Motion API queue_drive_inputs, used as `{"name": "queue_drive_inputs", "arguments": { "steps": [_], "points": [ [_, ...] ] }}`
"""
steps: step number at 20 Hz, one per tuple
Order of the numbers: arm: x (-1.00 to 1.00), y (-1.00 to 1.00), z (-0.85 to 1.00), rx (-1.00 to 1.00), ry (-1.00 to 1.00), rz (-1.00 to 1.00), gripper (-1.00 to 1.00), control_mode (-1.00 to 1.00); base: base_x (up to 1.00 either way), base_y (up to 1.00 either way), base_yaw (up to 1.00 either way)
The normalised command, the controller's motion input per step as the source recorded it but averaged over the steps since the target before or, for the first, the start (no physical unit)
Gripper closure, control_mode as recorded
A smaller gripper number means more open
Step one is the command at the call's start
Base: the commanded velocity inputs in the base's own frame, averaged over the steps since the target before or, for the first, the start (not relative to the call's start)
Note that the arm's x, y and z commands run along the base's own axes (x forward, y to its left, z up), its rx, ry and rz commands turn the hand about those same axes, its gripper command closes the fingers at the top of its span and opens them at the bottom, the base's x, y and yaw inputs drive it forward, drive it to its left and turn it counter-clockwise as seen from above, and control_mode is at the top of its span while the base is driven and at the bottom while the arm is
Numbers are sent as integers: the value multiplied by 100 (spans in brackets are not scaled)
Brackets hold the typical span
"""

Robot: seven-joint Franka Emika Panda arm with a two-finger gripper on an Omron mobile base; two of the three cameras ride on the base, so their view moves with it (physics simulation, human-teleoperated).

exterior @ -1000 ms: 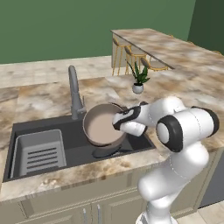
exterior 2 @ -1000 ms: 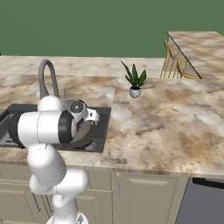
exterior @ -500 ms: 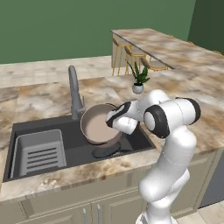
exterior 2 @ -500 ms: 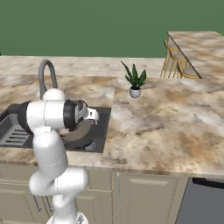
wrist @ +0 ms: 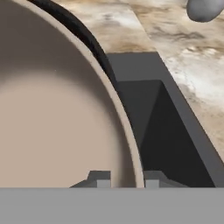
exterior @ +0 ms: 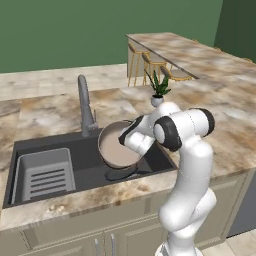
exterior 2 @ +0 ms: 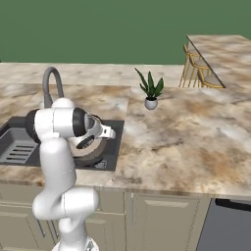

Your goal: Move the pot and pan from the stove into the sink.

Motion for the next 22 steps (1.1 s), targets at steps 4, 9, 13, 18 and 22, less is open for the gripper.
{"name": "queue_drive_inputs", "arguments": {
  "steps": [4, 9, 13, 18, 22],
  "points": [
    [17, 0, -41, -4, -2, -4, 100, -100, 0, 0, 0],
    [0, -1, -18, 0, -3, 0, 100, -100, 0, 0, 0],
    [0, 0, 0, 0, 0, 0, 100, -100, 0, 0, 0],
    [2, 0, 21, 2, 0, -2, -100, -100, 0, 0, 0],
    [3, 0, 74, 2, 1, -5, -100, -100, 0, 0, 0]
  ]
}}
